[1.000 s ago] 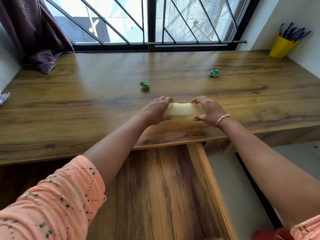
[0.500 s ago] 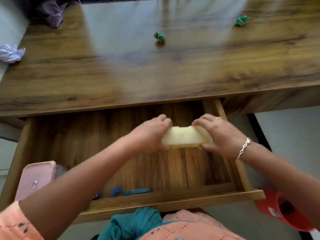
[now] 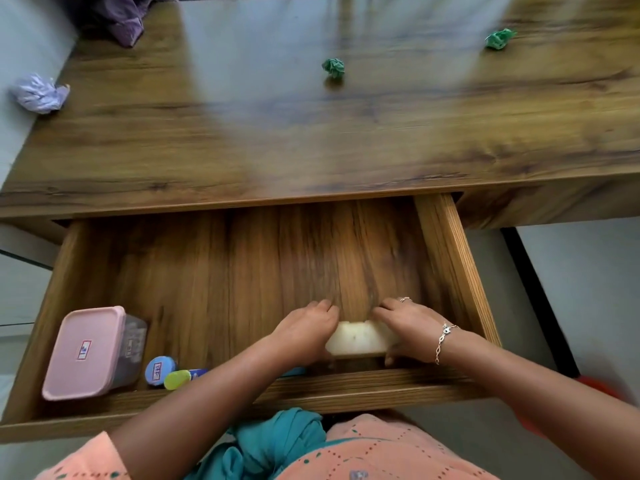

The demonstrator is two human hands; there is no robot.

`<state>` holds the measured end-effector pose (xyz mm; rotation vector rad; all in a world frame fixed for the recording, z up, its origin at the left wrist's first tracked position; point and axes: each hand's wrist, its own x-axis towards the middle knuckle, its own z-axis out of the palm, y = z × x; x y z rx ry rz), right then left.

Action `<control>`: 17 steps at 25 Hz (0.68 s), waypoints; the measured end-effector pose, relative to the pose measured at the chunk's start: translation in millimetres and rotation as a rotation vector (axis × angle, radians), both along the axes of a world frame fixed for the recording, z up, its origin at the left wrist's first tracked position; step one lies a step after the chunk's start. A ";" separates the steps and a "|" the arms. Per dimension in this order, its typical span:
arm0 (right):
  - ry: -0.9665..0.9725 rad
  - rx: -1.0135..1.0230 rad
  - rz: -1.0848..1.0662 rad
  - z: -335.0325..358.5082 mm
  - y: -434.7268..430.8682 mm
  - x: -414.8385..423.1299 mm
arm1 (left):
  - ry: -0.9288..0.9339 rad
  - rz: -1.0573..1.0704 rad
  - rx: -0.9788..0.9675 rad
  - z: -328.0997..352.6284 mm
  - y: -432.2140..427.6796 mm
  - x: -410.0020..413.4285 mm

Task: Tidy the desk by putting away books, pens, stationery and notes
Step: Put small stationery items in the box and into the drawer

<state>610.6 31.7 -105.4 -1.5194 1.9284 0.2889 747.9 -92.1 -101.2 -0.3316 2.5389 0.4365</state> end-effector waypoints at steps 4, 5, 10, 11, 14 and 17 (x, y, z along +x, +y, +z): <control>-0.025 0.010 -0.012 -0.5 0.2 -2.1 | -0.012 0.020 0.033 -2.8 -1.1 2.8; -0.028 0.011 -0.011 -0.4 0.5 -2.1 | -0.011 0.025 0.041 -3.0 -0.8 3.9; -0.025 0.005 -0.047 0.0 3.6 -1.5 | 0.015 0.033 0.070 -2.5 -3.2 7.2; -0.025 0.003 -0.049 0.2 4.2 -1.5 | 0.009 0.036 0.083 -1.9 -4.1 7.8; -0.031 0.002 -0.049 1.9 5.4 -1.0 | 0.010 0.032 0.110 -1.0 -5.1 10.2; -0.040 -0.023 -0.074 2.3 7.2 1.1 | 0.053 0.038 0.082 -1.8 -4.7 13.5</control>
